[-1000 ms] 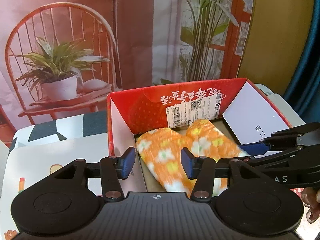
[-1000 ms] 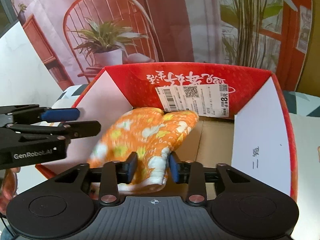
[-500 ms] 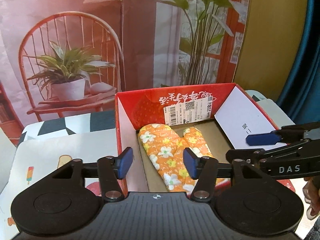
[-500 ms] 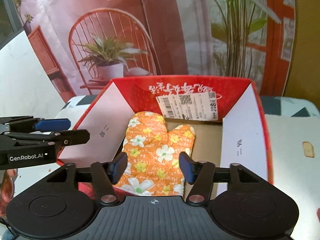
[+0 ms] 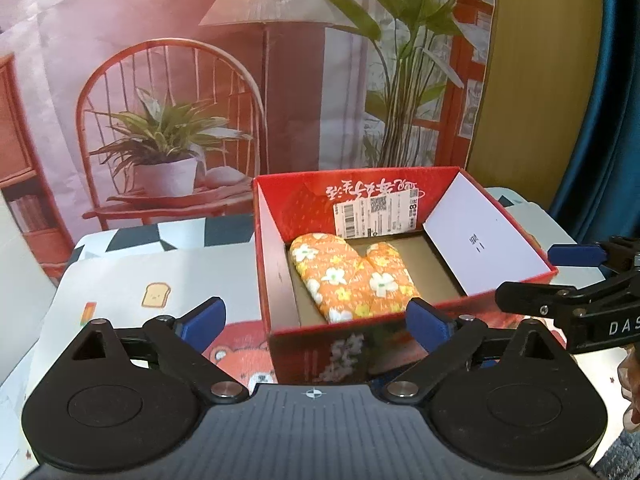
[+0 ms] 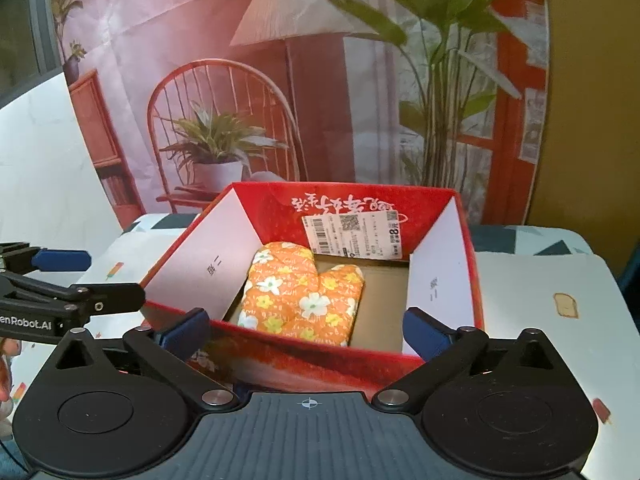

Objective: Organize soft objects
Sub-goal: 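Move the left tool to the blue-and-white snack bag and grasp it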

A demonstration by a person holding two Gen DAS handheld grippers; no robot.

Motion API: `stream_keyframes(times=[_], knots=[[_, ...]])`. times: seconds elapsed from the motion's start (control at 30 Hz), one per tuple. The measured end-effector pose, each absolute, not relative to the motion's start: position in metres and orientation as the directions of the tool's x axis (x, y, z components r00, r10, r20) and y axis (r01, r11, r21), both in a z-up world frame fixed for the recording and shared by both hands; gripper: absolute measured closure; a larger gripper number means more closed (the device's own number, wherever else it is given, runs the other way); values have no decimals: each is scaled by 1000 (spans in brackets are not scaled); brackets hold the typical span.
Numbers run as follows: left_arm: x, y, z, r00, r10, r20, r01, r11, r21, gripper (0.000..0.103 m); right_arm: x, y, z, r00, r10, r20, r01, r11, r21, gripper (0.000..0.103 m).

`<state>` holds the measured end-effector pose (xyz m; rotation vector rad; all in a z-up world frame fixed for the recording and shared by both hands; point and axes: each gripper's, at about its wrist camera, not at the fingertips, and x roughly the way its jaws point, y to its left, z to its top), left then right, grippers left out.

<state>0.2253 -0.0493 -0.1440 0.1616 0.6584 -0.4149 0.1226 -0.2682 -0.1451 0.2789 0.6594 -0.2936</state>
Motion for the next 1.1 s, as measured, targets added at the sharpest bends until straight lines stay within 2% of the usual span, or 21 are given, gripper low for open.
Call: stream_keyframes(times=[0.8,1.1], knots=[[162,-31,-175,705,-301,-642,357,933,-46,5,61,-240,-179,746,-226,-627,398,906,147,0],[155,-12,-186,696,-289,-658,298,949,-102,5,45,-256,-196,728,-238,-643,459,866,199,0]])
